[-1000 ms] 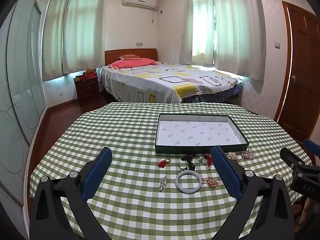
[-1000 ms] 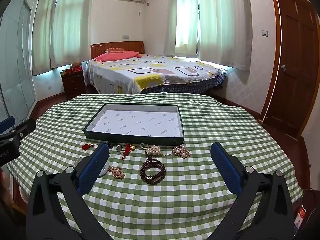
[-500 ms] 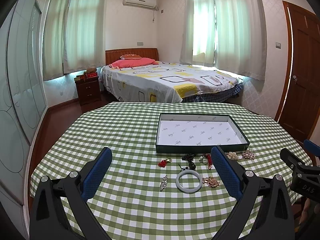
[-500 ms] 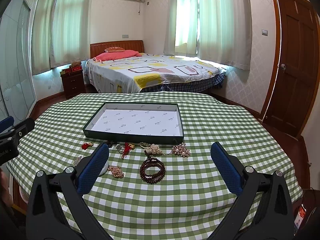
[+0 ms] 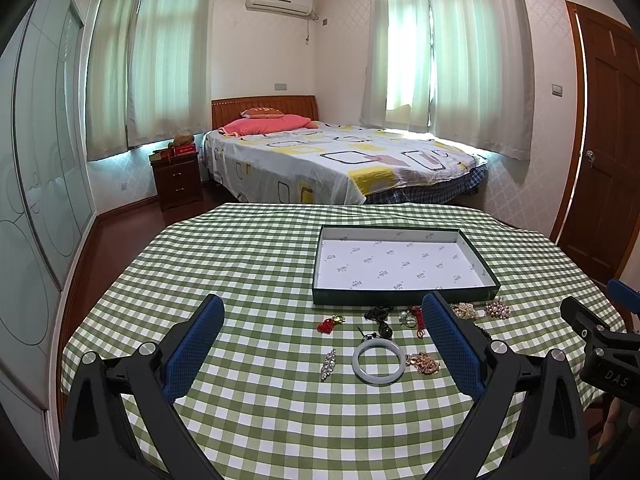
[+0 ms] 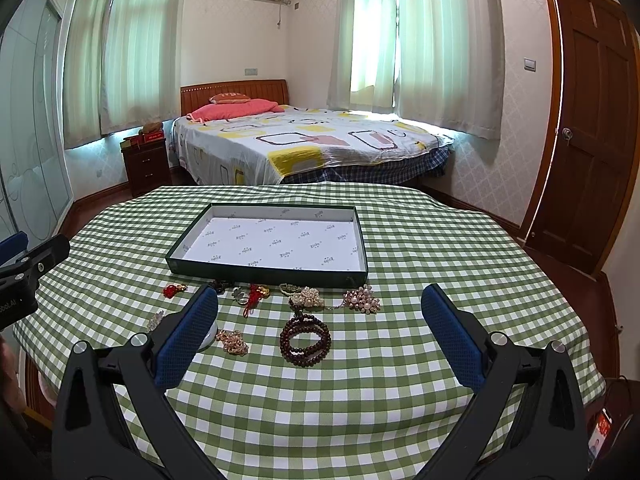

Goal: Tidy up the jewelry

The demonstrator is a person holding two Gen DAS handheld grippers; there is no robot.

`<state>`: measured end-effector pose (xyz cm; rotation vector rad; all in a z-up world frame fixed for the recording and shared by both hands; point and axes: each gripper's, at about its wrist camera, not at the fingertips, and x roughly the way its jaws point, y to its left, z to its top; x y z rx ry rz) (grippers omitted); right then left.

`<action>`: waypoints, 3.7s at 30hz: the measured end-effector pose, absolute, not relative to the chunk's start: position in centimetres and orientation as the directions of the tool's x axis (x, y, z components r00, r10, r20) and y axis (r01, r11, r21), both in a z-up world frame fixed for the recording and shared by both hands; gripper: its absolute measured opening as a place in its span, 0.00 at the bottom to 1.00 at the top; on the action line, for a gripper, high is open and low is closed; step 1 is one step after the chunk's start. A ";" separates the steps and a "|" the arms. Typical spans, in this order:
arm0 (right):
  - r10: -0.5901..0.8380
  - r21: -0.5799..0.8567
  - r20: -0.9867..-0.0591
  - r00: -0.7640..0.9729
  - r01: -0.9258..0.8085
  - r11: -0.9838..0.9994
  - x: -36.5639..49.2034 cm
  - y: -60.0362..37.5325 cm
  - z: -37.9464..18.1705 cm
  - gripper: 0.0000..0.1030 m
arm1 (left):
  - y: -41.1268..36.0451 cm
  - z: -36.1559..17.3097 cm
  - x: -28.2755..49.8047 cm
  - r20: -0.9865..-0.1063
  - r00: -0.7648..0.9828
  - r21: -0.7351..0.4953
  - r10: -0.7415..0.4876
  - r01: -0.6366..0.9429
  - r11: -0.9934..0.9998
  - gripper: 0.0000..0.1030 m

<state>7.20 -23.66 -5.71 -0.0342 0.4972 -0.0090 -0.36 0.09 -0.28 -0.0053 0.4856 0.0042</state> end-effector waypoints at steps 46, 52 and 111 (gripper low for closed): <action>-0.017 -0.037 -0.468 0.883 -0.001 0.999 7.0 -23.6 -5.5 0.96 | 0.3 0.1 -0.3 -0.457 0.890 -0.003 0.008 -0.010 1.000 0.93; -0.015 -0.034 -0.474 0.880 -0.001 0.999 7.2 -23.6 -5.4 0.96 | 0.4 -0.1 0.1 -0.468 0.883 0.000 0.012 -0.014 1.000 0.93; 0.132 0.124 -0.761 0.635 -0.057 0.991 17.9 -24.6 -19.4 0.79 | 0.4 -15.4 11.5 -0.774 0.631 0.064 -0.058 0.169 0.984 0.14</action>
